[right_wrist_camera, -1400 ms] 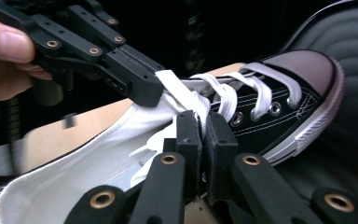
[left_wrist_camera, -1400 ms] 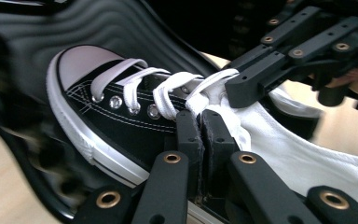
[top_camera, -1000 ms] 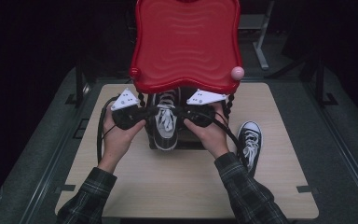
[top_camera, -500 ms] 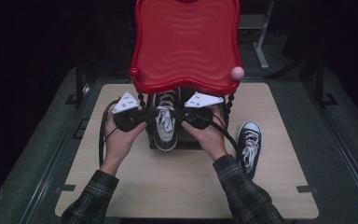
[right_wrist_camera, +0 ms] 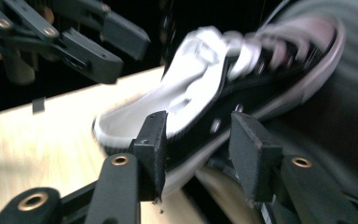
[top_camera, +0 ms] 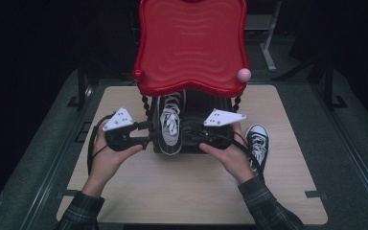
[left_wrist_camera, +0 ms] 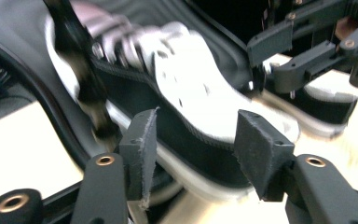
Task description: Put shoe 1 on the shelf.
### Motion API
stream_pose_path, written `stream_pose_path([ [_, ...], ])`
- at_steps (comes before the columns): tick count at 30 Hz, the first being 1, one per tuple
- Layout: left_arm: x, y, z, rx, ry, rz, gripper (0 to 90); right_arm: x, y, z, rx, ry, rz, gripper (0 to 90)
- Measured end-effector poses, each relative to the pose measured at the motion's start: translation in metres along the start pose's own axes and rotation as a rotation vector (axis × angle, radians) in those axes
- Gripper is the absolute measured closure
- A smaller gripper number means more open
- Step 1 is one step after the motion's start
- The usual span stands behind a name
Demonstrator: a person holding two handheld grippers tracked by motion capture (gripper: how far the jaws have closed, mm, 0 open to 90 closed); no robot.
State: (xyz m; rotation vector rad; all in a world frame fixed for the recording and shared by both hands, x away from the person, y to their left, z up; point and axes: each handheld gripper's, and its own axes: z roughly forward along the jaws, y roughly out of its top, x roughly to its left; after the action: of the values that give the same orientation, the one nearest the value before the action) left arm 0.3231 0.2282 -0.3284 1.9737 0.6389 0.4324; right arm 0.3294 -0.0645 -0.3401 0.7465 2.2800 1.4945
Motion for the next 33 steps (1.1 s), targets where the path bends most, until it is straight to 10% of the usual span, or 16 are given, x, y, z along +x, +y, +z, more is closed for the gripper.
stream_pose_path([
  [12,-0.014,-0.05,0.021,0.131,-0.021,0.03,42.7,0.016,-0.047,0.027,0.133,0.03,-0.011,50.0],
  [33,-0.02,-0.042,0.033,0.136,-0.025,0.034,47.0,0.029,-0.043,0.04,0.142,-0.018,-0.029,49.0],
])
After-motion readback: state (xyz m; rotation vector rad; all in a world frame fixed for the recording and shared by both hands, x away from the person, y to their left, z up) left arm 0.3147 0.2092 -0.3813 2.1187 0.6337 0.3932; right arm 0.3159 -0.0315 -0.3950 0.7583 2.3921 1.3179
